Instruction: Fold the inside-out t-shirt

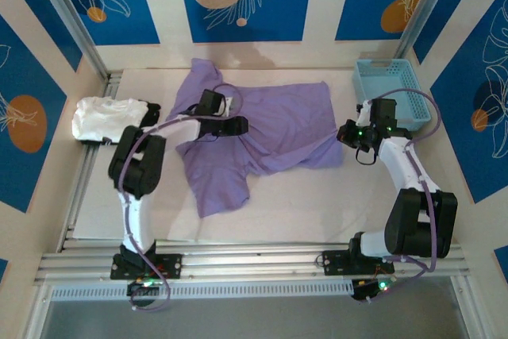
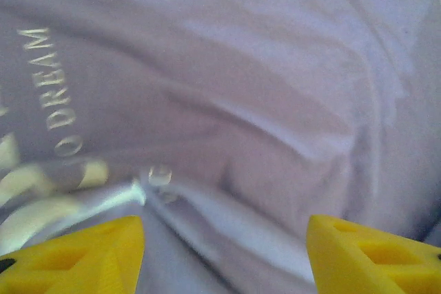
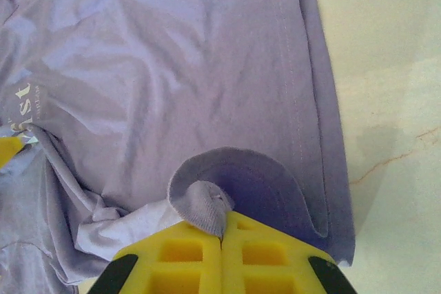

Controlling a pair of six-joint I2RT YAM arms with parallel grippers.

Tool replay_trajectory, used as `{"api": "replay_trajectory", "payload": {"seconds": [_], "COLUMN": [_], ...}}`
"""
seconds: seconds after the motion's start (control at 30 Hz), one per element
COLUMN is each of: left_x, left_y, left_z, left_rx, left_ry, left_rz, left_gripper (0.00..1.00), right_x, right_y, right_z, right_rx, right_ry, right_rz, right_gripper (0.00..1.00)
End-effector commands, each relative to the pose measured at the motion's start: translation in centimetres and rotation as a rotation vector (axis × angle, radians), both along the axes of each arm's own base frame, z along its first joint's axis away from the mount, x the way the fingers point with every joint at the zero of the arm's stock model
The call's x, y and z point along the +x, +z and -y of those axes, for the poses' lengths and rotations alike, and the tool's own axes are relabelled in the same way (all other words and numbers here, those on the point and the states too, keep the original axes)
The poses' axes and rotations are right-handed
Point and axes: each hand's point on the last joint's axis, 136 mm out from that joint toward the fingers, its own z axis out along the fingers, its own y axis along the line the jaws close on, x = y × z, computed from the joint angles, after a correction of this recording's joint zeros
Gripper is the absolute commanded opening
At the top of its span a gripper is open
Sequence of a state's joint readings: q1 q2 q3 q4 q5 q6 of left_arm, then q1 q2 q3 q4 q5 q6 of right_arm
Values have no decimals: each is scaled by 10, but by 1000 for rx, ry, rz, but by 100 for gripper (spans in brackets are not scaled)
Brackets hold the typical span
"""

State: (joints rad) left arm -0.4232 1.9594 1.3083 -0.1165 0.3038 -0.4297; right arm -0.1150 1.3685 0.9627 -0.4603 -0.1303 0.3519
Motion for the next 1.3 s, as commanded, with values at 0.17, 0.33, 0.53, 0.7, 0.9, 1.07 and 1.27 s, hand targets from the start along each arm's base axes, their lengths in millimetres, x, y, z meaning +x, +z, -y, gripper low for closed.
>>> {"api": "replay_trajectory", "payload": {"seconds": [0.17,0.33,0.53,0.7,0.9,1.07,1.27], "left_x": [-147,-221,-256,-266,-271,-267,-230], "left_y": [1,-14,-34,-49,-60,-57,26], "left_z": [-101,-131,-118,-104,-97,-99,-103], "left_rx": [254,320,212,191,187,198,158], "left_ry": [155,193,160,117,89,99,134], "left_rz": [7,-71,-183,-235,-267,-240,11], "left_gripper": [64,65,61,51,33,6,0], "right_x": [-15,-19,-22,-24,-25,-26,-26], "right_y": [7,5,2,4,3,6,35], "right_z": [-15,-25,-28,-28,-27,-27,-27], "right_rx": [-15,-38,-49,-56,-61,-60,-31], "right_ry": [48,80,89,95,95,94,83], "right_rz": [27,17,12,11,10,19,98], "right_gripper": [0,0,0,0,0,0,0]}}
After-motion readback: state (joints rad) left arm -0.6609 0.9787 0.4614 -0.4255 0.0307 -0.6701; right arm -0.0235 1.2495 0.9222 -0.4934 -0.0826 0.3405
